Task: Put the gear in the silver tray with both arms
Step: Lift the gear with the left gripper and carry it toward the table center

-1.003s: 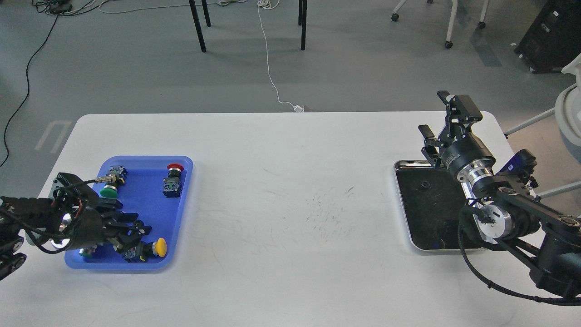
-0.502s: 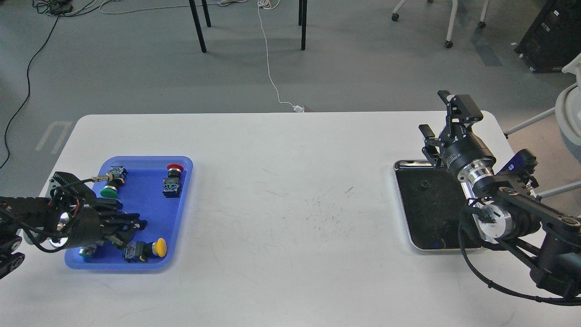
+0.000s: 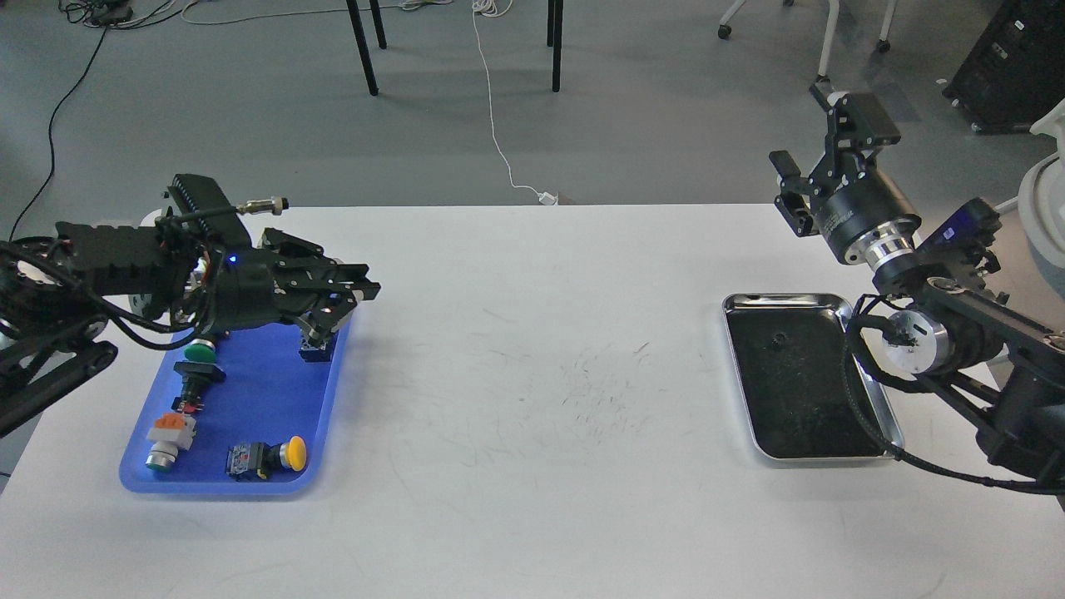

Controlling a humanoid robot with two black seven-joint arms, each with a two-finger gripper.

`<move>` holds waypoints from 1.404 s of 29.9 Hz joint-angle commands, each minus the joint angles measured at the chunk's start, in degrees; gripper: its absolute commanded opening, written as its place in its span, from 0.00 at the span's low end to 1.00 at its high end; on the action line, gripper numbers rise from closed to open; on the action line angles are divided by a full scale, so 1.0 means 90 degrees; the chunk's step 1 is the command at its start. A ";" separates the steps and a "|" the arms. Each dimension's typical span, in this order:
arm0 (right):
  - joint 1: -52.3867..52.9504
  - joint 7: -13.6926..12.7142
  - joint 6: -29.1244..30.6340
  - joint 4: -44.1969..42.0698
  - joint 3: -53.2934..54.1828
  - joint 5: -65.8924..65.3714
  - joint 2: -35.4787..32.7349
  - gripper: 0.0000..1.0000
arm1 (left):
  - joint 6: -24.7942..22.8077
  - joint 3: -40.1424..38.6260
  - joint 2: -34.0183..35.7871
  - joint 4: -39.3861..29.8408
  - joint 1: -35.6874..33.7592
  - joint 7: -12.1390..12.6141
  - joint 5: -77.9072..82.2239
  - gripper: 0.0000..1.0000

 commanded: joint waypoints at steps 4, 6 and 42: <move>0.0984 0.0000 -0.0025 -0.0053 -0.0247 0.0073 0.0063 0.97 | -0.0332 0.0914 -0.1406 0.0059 -0.0822 0.0001 0.0001 0.13; 0.1287 0.0000 -0.0025 -0.0072 -0.0530 0.0161 0.0093 0.97 | -0.0440 0.1227 -0.1875 0.0293 -0.1037 0.0001 0.0001 0.13; 0.1503 0.0000 -0.0152 -0.0180 -0.1039 0.0201 0.0239 0.97 | -0.0206 0.2596 -0.5032 0.3673 -0.1253 0.0001 0.0001 0.39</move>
